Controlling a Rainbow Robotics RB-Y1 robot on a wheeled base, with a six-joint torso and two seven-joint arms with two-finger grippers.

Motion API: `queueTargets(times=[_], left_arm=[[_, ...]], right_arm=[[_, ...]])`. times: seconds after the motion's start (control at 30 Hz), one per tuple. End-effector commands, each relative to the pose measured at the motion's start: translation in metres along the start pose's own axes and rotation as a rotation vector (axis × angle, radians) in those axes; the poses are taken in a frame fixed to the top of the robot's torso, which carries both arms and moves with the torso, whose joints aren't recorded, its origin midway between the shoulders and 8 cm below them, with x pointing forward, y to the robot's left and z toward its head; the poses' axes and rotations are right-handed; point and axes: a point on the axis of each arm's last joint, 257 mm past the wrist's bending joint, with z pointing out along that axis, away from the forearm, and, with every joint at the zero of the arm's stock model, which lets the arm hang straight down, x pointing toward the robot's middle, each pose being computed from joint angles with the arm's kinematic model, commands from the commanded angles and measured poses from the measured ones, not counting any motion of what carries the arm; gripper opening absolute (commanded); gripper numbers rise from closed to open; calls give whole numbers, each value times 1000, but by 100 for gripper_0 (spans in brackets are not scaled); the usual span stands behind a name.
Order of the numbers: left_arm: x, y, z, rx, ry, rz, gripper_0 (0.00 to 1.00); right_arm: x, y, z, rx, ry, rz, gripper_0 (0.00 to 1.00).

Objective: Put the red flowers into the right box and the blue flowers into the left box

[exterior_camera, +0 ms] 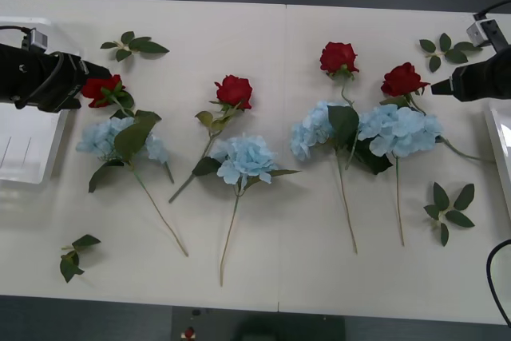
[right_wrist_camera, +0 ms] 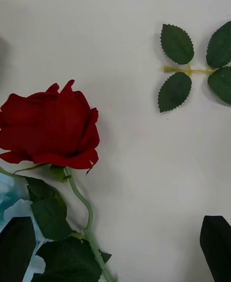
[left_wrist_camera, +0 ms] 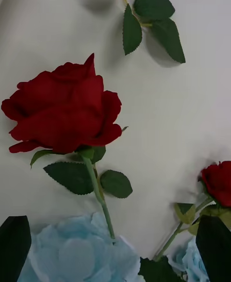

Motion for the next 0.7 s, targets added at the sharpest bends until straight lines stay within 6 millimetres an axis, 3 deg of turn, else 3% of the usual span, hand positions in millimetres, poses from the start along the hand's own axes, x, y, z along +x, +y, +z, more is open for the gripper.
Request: queueTargets(times=[0.03,0.3,0.47,0.7], left_arm=[[-21,-18,-2,39,-46,-46,100],[-9,-13,19,43,-30,-108,100],[3,-5,35,-46,-6,-27,100],[5,-6,51,-76,5,-41,100]], right_arm=[[-31,3,1,38,-54,-81,100],[-27,6,21,84,-70,-88,100],[-24,5,31,109,-72,-101,100],[-16,11,45,126,-72,-111,100]])
